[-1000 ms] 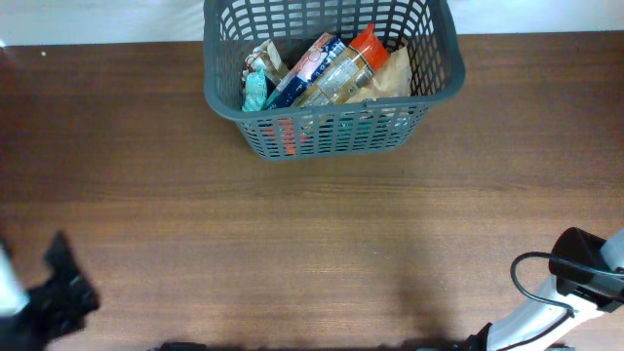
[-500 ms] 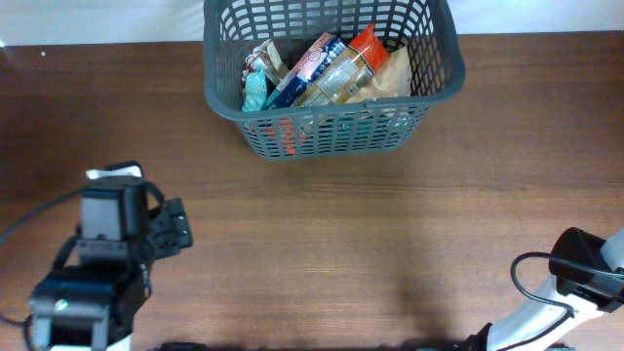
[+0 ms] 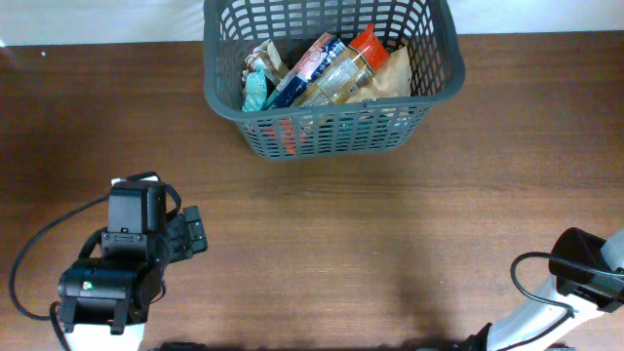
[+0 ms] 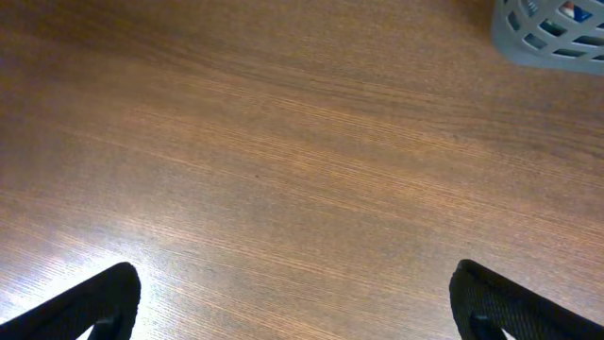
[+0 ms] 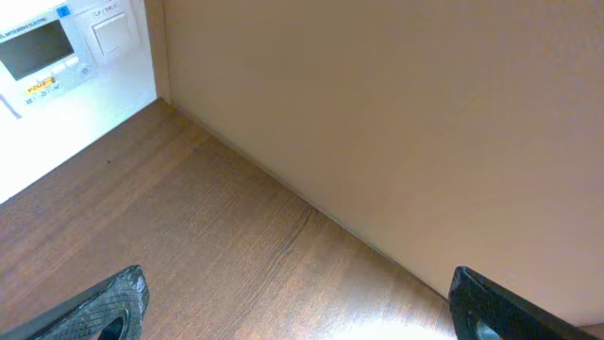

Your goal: Pack container

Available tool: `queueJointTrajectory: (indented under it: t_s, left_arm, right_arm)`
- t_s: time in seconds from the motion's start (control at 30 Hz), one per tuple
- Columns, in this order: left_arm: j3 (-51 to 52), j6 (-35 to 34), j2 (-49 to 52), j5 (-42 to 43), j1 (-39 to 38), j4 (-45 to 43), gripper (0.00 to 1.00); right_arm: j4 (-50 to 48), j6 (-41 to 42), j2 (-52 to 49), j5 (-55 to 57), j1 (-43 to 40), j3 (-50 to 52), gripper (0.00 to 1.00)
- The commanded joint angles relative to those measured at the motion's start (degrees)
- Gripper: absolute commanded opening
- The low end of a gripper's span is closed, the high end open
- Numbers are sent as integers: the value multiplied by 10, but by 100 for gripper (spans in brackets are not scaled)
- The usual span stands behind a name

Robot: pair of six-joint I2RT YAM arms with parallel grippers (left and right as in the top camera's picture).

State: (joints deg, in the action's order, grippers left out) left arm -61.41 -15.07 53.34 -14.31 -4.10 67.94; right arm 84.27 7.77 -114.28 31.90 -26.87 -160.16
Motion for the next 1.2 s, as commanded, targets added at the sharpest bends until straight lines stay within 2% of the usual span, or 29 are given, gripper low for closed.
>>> queueJointTrajectory:
  t_s: [0.0,0.5,0.63,0.77,0.87,1.0,1.17]
  left_arm:
    - [2,-8,-5,6,2,2,99]
    - [3,-8,-5,0,2,-14,99]
    - [43,-7,-22,0,2,-136,99]
    - [157,-7,-90,0,2,-337,99]
    - [246,-7,-151,0,2,-446,99]
    - [359,-7,-230,0,2,-557,99]
    - [457,-7,-297,0,2,-635,99]
  right_arm:
    - [0,7,3,5,-2,2,99]
    - [0,7,3,4,-2,2,99]
    - [0,7,3,4,-2,2,99]
    - [0,7,3,4,-2,2,99]
    - [0,7,3,4,-2,2,99]
    - [0,7,3,4,-2,2,99]
    - [0,7,3,4,-2,2,99]
